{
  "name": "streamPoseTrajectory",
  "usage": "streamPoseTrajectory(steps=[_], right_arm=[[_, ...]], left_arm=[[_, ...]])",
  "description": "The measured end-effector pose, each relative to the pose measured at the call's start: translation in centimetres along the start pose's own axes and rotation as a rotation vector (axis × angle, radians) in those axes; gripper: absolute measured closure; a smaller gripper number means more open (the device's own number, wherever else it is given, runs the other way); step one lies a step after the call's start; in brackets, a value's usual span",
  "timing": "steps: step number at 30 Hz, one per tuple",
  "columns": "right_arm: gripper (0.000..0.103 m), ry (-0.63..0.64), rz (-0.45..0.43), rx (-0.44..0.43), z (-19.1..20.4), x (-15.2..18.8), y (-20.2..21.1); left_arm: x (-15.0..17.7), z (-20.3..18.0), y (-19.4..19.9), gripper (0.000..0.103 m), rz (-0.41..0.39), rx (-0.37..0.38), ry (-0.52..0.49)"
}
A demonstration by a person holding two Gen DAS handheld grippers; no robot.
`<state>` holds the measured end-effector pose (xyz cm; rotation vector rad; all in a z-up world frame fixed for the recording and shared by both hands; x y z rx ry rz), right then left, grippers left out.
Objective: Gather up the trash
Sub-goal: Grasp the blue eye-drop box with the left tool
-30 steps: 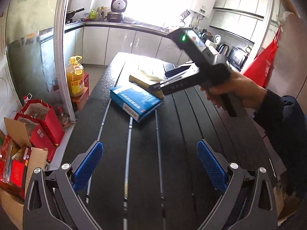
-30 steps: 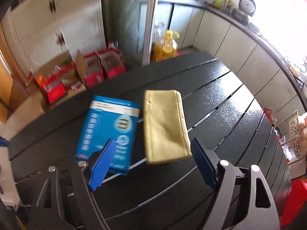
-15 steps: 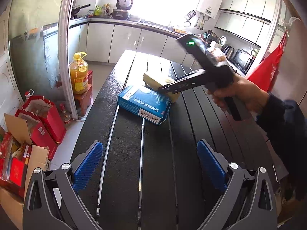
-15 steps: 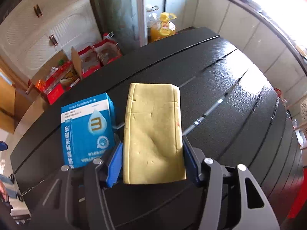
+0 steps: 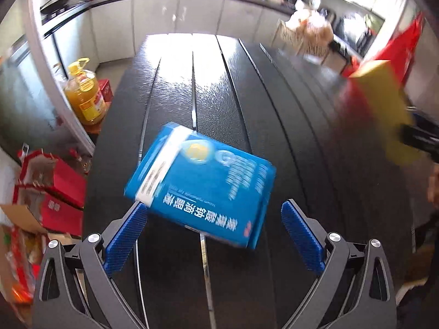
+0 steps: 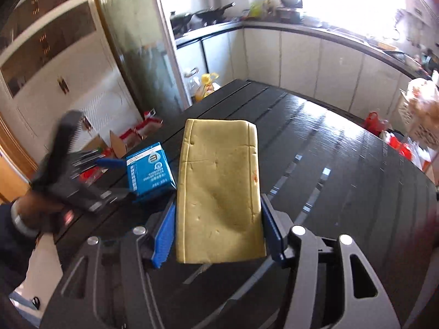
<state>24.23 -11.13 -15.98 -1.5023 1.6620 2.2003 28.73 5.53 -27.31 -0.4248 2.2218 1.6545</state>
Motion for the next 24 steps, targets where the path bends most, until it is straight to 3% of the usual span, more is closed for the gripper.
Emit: streamPoseTrajectory(steps=[4,11,14,16,18,21,23,24], right_arm=[[0.046,-0.023,-0.023,0.021,-1.3,2.1,3.4],[0.046,-0.047,-0.065,0.021,-1.1,3.5,5.7],[0.046,-0.059,-0.083,0.012,-0.6,3.7,6.0],[0.046,-0.065,-0.094,0.009,-0.4,4.1,6.5],[0.046,-0.070,-0.099,0.010,-0.3,4.3,6.7],[0.046,-0.076,-0.102,0.007,-0.3,4.5,7.0],[0.046,-0.076,-0.104,0.009,-0.4,4.7,7.2],[0.046,-0.077,-0.107,0.006,-0.5,4.7,7.3]], left_arm=[[0.4,-0.8,-2.5,0.008,0.070,-0.026,-0.066],[0.7,-1.5,-3.9,0.012,0.039,-0.090,-0.151],[0.4,-2.1,-3.4,0.039,-0.005,-0.082,-0.144],[0.2,-2.0,-3.0,0.076,-0.025,-0.054,-0.112],[-0.2,-2.1,-3.0,0.102,-0.033,-0.058,-0.106],[0.1,-2.3,-3.0,0.102,-0.037,-0.050,-0.109],[-0.1,-2.4,-2.5,0.091,-0.042,-0.031,-0.098],[-0.3,-2.4,-1.9,0.056,-0.041,-0.014,-0.074]])
Point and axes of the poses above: each gripper's, at about its wrist camera, not at the fingertips, and y roughly against the way its jaws point, z to its left, x to its underside, the point moved 10 cm from there along -y, roughly the way its jaws point, and after that the axes turned 15 degrees about y, right-handed, at the moved point
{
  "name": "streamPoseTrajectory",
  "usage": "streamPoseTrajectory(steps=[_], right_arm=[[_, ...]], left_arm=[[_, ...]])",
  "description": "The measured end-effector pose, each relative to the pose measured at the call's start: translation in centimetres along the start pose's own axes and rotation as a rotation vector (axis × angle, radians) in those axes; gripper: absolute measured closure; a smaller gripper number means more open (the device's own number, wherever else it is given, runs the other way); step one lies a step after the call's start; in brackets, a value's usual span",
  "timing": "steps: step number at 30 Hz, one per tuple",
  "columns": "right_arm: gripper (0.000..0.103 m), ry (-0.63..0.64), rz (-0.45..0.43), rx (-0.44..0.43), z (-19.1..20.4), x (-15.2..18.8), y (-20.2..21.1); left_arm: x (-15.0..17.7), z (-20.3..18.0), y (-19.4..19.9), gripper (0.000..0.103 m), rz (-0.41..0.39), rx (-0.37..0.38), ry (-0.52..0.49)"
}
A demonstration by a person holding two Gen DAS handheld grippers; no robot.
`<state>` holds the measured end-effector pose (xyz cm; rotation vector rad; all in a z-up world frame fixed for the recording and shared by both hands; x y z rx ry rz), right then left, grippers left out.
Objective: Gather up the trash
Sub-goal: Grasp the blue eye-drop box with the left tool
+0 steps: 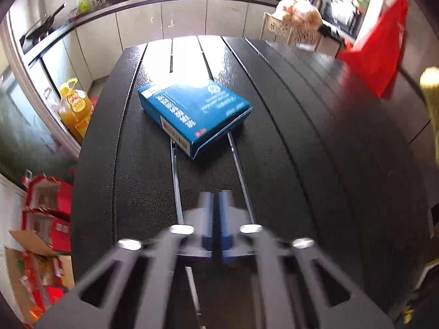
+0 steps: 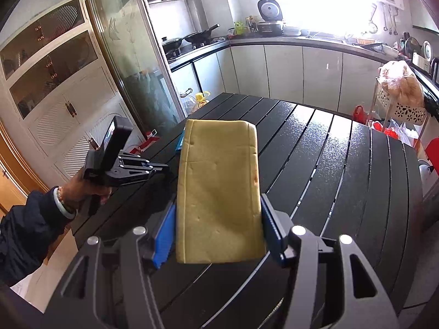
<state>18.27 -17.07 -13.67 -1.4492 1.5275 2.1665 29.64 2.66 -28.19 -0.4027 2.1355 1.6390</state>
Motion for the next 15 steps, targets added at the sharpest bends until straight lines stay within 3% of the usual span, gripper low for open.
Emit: streamPoseTrajectory(steps=[1,2,6,10,15], right_arm=[[0.046,-0.001,-0.003,-0.003,0.0,0.0,0.1],[0.046,-0.006,-0.010,-0.011,-0.1,-0.2,0.0],[0.046,-0.009,-0.031,-0.020,-0.7,-0.6,-0.2],[0.046,-0.021,-0.065,-0.046,-1.7,-0.6,0.1],[0.046,-0.031,-0.095,-0.067,-3.6,0.2,1.0]], left_arm=[[-0.9,-0.2,0.5,0.019,-0.012,0.023,0.034],[-1.6,-0.2,1.0,0.006,-0.027,0.029,0.048],[-5.8,-0.3,1.5,0.008,-0.040,-0.061,0.153],[-9.8,-0.6,-0.5,0.008,0.003,-0.193,0.258],[-11.7,0.0,-4.0,0.008,0.052,-0.317,0.404]])
Point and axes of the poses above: each gripper's, at about its wrist camera, not at the fingertips, and y roughly against the way its jaws point, z to its left, x to its underside, the point moved 10 cm from there along -y, roughly the way its jaws point, and after that the axes turned 15 degrees about y, right-handed, at the moved point
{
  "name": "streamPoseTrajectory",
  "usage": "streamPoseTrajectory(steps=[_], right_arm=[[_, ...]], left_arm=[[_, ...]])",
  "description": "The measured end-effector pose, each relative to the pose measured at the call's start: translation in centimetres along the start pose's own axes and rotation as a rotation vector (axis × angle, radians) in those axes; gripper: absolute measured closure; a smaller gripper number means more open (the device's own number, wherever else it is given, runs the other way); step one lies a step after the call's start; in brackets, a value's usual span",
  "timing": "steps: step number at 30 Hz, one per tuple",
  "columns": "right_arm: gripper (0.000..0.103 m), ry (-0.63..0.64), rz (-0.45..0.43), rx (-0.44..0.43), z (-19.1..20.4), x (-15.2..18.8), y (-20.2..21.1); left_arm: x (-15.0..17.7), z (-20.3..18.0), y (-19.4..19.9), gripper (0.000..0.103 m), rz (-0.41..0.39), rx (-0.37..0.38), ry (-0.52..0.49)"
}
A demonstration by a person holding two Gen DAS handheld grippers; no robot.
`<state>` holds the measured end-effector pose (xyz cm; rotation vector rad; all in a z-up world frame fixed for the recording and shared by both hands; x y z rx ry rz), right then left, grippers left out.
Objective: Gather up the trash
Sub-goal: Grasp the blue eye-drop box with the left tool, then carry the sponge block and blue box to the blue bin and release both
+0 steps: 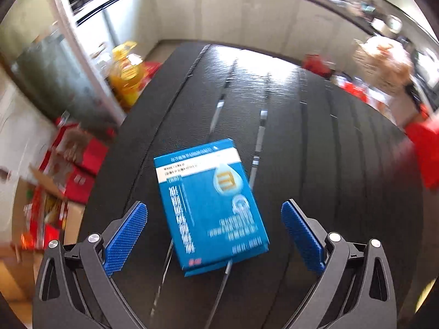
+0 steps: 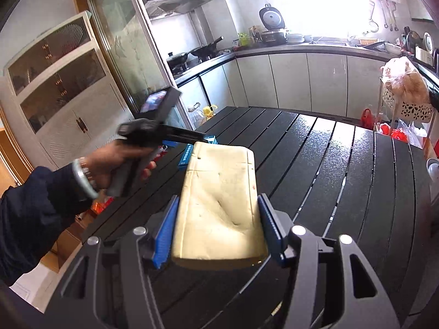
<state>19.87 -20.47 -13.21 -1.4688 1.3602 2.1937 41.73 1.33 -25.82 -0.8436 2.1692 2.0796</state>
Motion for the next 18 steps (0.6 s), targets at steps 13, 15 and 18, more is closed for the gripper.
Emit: streamPoseTrajectory(steps=[13,15,18], right_arm=[[0.046,-0.018,-0.032,0.082,-3.3,5.0,6.6],[0.046,-0.042,-0.048,0.122,-3.6,6.5,9.0],[0.046,-0.105,-0.079,0.203,-3.6,10.0,14.1]], left_arm=[[1.1,-0.2,-0.8,0.029,-0.087,-0.018,0.044],[2.0,-0.8,1.2,0.029,-0.140,0.035,0.003],[4.3,-2.6,6.0,0.029,-0.246,0.130,-0.111]])
Point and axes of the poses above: each gripper's, at about its wrist camera, not at the fingertips, and y roughly against the way its jaws point, z to its left, x to its underside, the point moved 10 cm from there along -y, roughly the way its jaws point, and after that the axes turned 15 degrees about y, right-handed, at the moved point
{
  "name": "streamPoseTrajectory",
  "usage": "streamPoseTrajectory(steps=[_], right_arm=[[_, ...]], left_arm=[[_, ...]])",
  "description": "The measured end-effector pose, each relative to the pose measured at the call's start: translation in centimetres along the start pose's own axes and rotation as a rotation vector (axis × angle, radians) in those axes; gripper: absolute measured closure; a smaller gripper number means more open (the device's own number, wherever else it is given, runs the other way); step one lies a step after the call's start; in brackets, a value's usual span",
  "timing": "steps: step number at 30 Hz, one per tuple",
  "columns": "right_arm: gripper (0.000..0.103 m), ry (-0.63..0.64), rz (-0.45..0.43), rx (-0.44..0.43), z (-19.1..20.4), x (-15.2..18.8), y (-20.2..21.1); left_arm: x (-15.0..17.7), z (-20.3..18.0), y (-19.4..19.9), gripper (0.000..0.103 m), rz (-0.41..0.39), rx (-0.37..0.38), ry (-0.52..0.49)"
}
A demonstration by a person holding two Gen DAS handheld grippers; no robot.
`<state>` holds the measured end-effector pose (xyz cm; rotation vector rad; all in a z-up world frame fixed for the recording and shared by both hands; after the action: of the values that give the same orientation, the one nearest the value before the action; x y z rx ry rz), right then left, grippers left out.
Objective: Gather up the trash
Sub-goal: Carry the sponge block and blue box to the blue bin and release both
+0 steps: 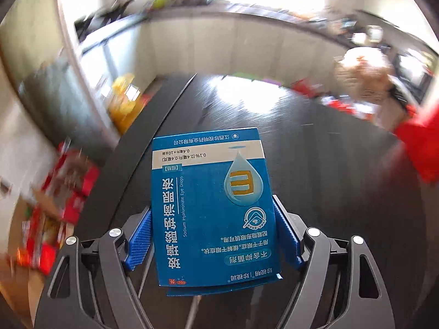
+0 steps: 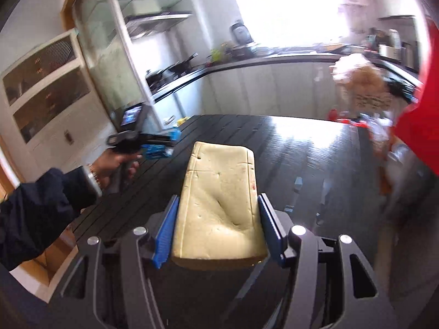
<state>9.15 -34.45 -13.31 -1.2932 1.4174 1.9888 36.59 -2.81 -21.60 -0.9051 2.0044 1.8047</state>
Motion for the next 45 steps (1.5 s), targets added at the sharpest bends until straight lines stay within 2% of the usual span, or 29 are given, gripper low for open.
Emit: streamPoseTrajectory(steps=[3,4,5,7,8,10,11,12,13,15,17,18,19,21,22,25,27,30,31,34,35,37,41,45], right_arm=[[0.046,-0.103,0.006,0.167,-2.0,5.7,7.8],[0.046,-0.170,0.027,0.254,-3.0,9.0,11.5],[0.046,-0.221,0.047,0.315,-3.5,11.5,14.1],[0.046,-0.329,0.109,0.454,-4.1,17.6,19.5],[0.046,-0.398,0.162,0.528,-4.2,21.7,22.3],[0.046,-0.547,0.238,0.588,-3.6,29.6,25.3],[0.046,-0.594,0.259,0.589,-3.2,32.1,25.4],[0.046,-0.660,0.296,0.572,-2.5,36.1,24.7],[0.046,-0.691,0.316,0.563,-2.3,38.1,24.1],[0.046,-0.783,0.395,0.530,-1.8,44.1,21.1],[0.046,-0.878,0.425,0.515,-2.1,49.1,18.6],[0.044,-0.912,0.431,0.516,-2.3,50.7,18.0],[0.036,-0.961,0.434,0.511,-2.5,52.6,17.7],[0.026,-0.993,0.395,0.513,-2.3,53.7,18.8],[0.025,-0.988,0.374,0.518,-2.2,53.8,19.7],[0.024,-0.976,0.264,0.608,-2.8,53.9,26.0],[0.023,-0.985,0.195,0.672,-3.1,54.5,30.0],[0.022,-1.012,0.110,0.751,-1.8,56.2,35.1],[0.022,-1.025,0.093,0.766,-1.2,57.0,36.4],[0.022,-1.040,0.090,0.783,-0.4,58.7,37.7],[0.022,-1.040,0.101,0.790,0.0,59.2,37.8],[0.020,-1.039,0.124,0.802,0.3,59.6,37.6],[0.016,-1.037,0.152,0.810,0.2,59.9,37.8],[0.014,-0.971,0.167,0.831,-0.9,57.2,37.2]], left_arm=[[2.9,-3.2,6.2,0.029,-0.065,0.142,-0.109],[4.7,-4.8,9.0,0.029,-0.082,0.216,-0.158],[6.0,-5.5,10.4,0.029,-0.088,0.256,-0.187],[9.8,-7.8,14.3,0.028,-0.088,0.368,-0.273],[12.0,-9.0,16.2,0.028,-0.085,0.421,-0.315],[16.3,-11.1,19.2,0.028,-0.062,0.516,-0.392],[18.6,-12.3,20.7,0.028,-0.046,0.563,-0.427],[20.6,-13.4,22.1,0.028,-0.030,0.605,-0.460],[23.2,-14.9,23.7,0.028,-0.008,0.655,-0.497],[27.4,-17.3,25.9,0.028,0.027,0.727,-0.554],[32.3,-19.9,28.5,0.028,0.051,0.790,-0.622],[34.1,-20.6,29.2,0.028,0.063,0.809,-0.646],[36.6,-21.8,30.3,0.028,0.090,0.839,-0.675],[41.5,-24.0,32.0,0.028,0.135,0.884,-0.740],[43.7,-24.9,32.5,0.028,0.152,0.900,-0.769],[51.2,-28.3,33.3,0.028,0.241,0.948,-0.869],[57.6,-30.4,32.7,0.028,0.313,0.957,-0.961],[65.2,-32.3,30.6,0.028,0.389,0.925,-1.064],[68.6,-33.1,28.8,0.028,0.441,0.895,-1.098],[74.3,-34.0,24.9,0.027,0.538,0.819,-1.149],[75.6,-34.4,23.8,0.026,0.556,0.796,-1.157],[77.4,-34.9,22.2,0.007,0.570,0.761,-1.162],[77.7,-35.8,22.0,0.008,0.530,0.764,-1.169],[74.2,-36.1,24.0,0.008,0.466,0.803,-1.144]])
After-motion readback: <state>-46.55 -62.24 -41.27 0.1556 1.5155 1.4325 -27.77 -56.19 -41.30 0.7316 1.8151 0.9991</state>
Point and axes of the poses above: each gripper's, at about its wrist camera, not at the fingertips, and y roughly against the way its jaws point, z to its left, x to its underside, the point moved 10 cm from there along -y, roughly the way its jaws point, and after that the axes turned 15 degrees about y, right-handed, at the moved point
